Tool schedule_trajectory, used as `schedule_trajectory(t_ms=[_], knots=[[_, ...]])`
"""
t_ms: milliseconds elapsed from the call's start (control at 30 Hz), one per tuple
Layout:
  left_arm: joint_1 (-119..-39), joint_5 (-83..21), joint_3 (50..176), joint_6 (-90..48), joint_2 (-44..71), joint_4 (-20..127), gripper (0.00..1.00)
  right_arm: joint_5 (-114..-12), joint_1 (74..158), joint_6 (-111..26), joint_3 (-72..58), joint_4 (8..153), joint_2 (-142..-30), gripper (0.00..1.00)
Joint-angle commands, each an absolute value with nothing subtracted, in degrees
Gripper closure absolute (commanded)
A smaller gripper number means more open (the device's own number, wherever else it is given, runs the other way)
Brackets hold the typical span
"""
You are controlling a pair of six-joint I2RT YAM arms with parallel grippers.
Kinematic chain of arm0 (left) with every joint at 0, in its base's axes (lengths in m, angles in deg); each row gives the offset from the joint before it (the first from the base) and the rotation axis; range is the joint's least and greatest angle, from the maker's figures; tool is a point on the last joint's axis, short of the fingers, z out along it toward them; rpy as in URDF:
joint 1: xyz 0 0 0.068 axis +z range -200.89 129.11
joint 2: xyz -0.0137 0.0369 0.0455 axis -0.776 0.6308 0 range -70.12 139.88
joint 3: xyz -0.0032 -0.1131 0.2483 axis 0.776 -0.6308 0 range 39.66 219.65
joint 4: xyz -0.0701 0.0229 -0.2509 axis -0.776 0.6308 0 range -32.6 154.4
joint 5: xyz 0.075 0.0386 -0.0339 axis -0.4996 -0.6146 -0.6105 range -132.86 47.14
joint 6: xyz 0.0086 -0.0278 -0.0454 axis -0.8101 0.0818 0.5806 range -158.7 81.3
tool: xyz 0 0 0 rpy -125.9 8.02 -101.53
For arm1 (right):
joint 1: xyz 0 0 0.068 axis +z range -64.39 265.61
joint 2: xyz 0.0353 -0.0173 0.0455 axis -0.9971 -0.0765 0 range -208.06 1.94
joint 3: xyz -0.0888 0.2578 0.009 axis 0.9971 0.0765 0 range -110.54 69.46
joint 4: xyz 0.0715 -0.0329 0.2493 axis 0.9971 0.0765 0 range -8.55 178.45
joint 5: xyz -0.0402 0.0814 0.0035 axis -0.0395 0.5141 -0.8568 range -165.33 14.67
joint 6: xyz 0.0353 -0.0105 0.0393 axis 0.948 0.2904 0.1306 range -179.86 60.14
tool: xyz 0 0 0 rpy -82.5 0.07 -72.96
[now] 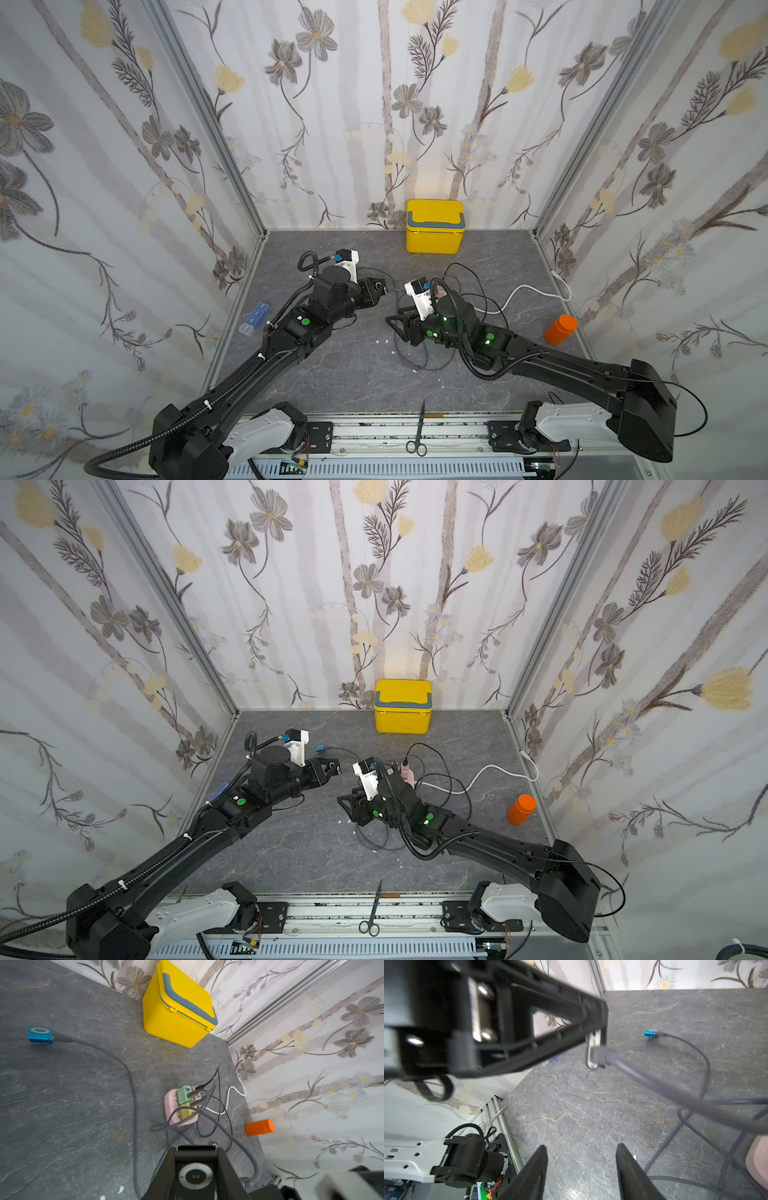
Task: Charge mp3
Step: Insert the charging cable into the MP3 player, then place the MP3 player at the center of the board.
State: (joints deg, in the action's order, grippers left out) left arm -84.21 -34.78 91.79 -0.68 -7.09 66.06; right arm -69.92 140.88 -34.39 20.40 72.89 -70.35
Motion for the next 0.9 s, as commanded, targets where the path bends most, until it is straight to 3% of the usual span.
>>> schedule_trajectory(t_ms=[0, 333, 867], knots=[[-82.71, -39.34, 91.61, -3.70, -7.34, 73.08, 0.80, -68.84, 139.54, -36.96, 18.21, 74.94, -70.10, 0.44], [-74.84, -46.15, 89.20, -8.57, -1.38, 83.06, 0.80, -58.20, 126.80, -38.79, 13.72, 75.27, -72.21, 0.41], [-63.29, -40.24, 85.60, -15.18, 16.46, 74.32, 0.79, -61.08, 103.95, -40.87, 19.09, 73.47, -76.07, 0.36]])
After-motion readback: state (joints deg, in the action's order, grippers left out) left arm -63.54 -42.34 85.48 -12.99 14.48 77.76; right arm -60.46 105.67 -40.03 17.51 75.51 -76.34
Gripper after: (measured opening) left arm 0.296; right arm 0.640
